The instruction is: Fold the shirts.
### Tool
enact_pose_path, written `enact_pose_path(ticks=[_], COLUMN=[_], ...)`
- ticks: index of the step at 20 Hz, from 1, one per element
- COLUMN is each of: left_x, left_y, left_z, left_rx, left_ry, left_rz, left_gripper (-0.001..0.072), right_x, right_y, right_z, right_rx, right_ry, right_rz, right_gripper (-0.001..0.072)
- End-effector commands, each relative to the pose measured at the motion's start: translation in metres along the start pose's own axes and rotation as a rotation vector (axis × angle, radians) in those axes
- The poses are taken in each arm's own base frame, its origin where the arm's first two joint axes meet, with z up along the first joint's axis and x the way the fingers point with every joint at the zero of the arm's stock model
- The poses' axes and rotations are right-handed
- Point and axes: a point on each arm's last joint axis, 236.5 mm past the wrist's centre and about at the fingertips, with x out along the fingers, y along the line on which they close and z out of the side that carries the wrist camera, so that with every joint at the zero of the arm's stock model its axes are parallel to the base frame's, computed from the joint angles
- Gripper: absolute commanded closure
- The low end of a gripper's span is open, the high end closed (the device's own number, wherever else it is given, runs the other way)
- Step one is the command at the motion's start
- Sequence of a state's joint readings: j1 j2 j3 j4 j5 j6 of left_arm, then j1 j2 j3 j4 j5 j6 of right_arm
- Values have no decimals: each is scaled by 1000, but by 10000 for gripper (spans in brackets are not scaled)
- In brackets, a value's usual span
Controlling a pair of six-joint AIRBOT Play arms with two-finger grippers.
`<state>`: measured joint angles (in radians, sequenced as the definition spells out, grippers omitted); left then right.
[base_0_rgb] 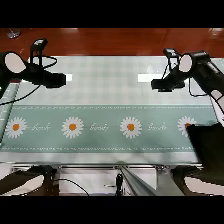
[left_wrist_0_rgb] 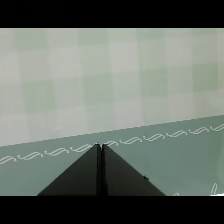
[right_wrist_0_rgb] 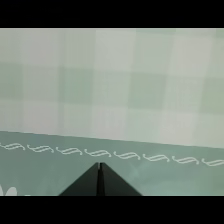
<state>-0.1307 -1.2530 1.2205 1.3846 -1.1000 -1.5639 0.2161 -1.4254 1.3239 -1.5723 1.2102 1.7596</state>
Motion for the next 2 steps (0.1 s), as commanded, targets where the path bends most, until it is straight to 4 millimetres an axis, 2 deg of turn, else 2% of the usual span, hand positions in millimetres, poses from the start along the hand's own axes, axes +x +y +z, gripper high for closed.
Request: enact_pose_path(ticks=[1,2], left_x=[1,1], left_y=[1,1], left_z=[-1,-1], left_rx=[0,0], left_ry=[4,4], left_rz=[4,4], left_gripper=[685,685], right_x=[0,0], right_y=[0,0], right_z=[0,0], right_rx=[0,0], right_ry=[2,2], right_rz=[-1,-1], right_gripper=[681,681])
